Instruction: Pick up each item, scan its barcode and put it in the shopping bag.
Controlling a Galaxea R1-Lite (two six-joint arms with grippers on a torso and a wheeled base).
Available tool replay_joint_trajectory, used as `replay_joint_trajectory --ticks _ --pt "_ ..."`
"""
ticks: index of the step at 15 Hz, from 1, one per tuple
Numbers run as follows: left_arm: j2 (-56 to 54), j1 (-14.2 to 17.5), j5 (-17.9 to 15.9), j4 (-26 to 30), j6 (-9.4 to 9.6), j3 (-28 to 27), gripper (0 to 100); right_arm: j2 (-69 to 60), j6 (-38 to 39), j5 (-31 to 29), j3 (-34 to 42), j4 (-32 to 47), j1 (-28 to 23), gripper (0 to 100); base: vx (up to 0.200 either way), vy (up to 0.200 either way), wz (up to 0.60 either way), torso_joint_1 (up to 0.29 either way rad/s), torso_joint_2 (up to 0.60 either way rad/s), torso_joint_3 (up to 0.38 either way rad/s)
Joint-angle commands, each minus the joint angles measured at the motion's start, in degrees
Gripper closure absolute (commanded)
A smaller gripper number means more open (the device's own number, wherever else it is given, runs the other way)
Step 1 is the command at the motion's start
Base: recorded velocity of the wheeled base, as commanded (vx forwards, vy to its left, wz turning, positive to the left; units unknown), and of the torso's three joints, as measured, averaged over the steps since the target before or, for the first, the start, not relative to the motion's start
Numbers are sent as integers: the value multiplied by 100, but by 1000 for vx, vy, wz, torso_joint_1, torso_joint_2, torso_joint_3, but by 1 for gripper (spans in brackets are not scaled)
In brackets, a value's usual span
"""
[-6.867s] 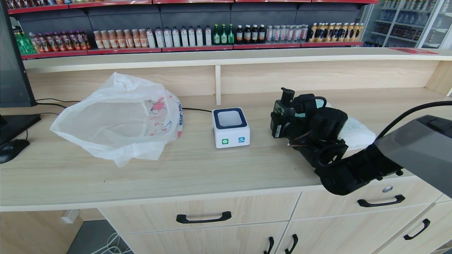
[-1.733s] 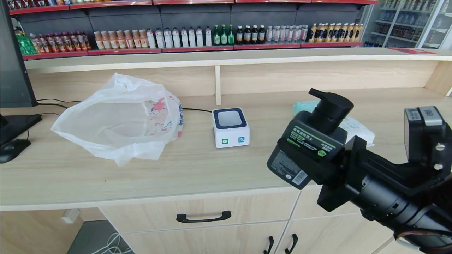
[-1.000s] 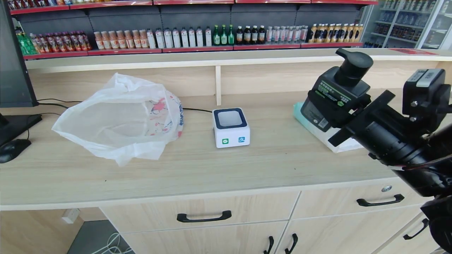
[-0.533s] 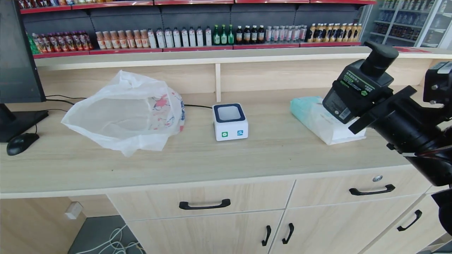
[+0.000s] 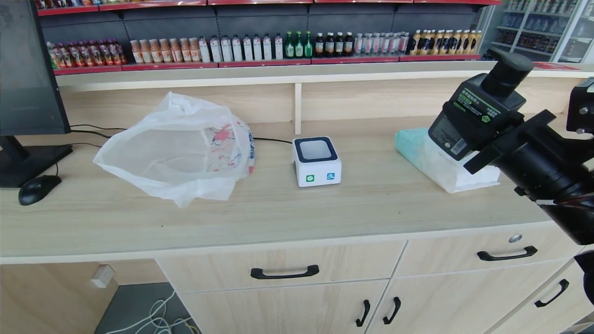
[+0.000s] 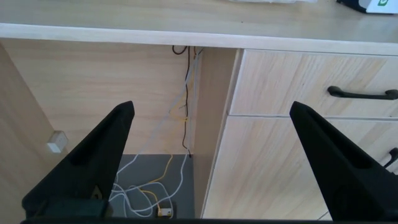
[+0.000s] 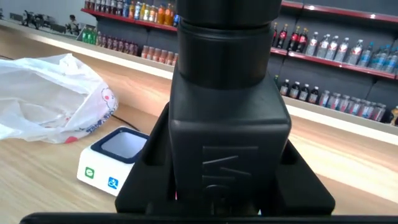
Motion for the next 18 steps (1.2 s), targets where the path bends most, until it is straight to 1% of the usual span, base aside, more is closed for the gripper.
replay_joint_trajectory --ticks 1,5,7,9,10,12,13,15,16,17,18 --pt "-2 2 0 -2 -4 0 0 -105 -2 6 71 -20 -43 100 0 200 0 2 7 2" --pt "-2 2 0 -2 -22 0 0 -97 297 23 36 -20 -78 100 0 200 0 1 4 5" --pt "-2 2 0 -2 4 0 0 158 332 23 27 -20 -78 100 0 200 0 -2 2 2" --pt "-2 2 0 -2 4 0 0 325 324 41 -122 -20 -78 100 0 0 0 0 0 0" --pt "-2 2 0 -2 4 0 0 519 306 146 -439 -20 -70 100 0 0 0 0 0 0" --pt "-2 2 0 -2 4 0 0 923 244 674 -1063 -20 -96 100 0 0 0 0 0 0" --pt "-2 2 0 6 4 0 0 1169 113 1060 -1397 -20 -237 100 0 0 0 0 0 0" --pt "-2 2 0 -2 4 0 0 1547 -151 1843 -1862 -20 -360 100 0 0 0 0 0 0" --pt "-2 2 0 6 4 0 0 1661 -309 2010 -2082 -20 -368 100 0 0 0 0 0 0" --pt "-2 2 0 -2 -4 0 0 1784 -555 2045 -2372 -20 -360 100 0 0 0 0 0 0" --pt "-2 2 0 -2 -4 0 0 1811 -599 2045 -2416 -20 -360 100 0 0 0 0 0 0"
